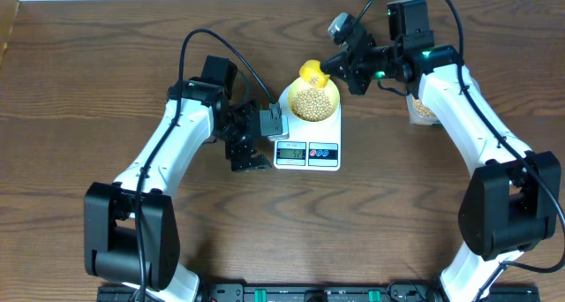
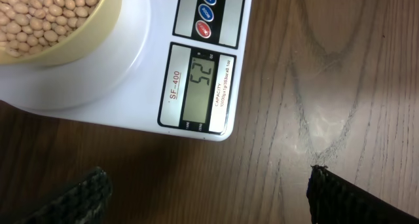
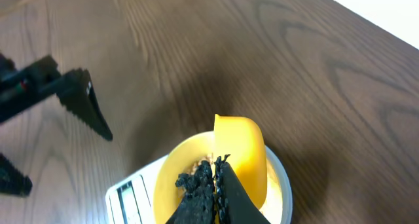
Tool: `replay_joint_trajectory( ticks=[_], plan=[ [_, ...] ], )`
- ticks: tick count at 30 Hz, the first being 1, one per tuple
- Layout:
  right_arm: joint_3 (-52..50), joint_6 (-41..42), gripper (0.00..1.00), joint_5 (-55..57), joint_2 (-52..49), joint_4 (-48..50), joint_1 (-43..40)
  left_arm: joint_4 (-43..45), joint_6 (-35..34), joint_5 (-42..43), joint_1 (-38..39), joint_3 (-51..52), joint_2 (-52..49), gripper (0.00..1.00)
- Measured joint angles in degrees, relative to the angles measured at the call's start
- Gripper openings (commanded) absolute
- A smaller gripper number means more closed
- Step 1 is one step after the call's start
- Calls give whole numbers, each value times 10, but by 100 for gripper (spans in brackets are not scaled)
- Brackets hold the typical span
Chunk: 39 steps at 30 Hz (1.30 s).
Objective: Scoop item into bowl and weigh 50g on scale
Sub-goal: 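Return the empty scoop to the soybean tub with the right gripper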
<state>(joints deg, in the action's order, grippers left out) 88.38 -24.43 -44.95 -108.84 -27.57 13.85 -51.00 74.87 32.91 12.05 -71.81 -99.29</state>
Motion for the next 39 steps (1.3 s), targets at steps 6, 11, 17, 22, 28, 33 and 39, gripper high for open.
replay_joint_trajectory(
  ticks=[6, 11, 17, 22, 28, 33, 39],
  plan=[
    [0, 125, 1, -1, 0, 30, -5, 0, 0, 0, 0, 0, 0, 97],
    [0, 229, 1, -51, 0, 34, -40, 0, 0, 0, 0, 0, 0, 98],
    [0, 304, 1, -137, 0, 28, -111, 0, 0, 0, 0, 0, 0, 98],
    [0, 332, 1, -161, 0, -42, -188, 0, 0, 0, 0, 0, 0, 98],
    [0, 344, 1, -161, 0, -141, -269, 0, 0, 0, 0, 0, 0, 98],
    [0, 342, 1, -99, 0, -219, -311, 0, 0, 0, 0, 0, 0, 98],
    [0, 342, 1, 29, 0, -241, -326, 0, 0, 0, 0, 0, 0, 97]
  ],
)
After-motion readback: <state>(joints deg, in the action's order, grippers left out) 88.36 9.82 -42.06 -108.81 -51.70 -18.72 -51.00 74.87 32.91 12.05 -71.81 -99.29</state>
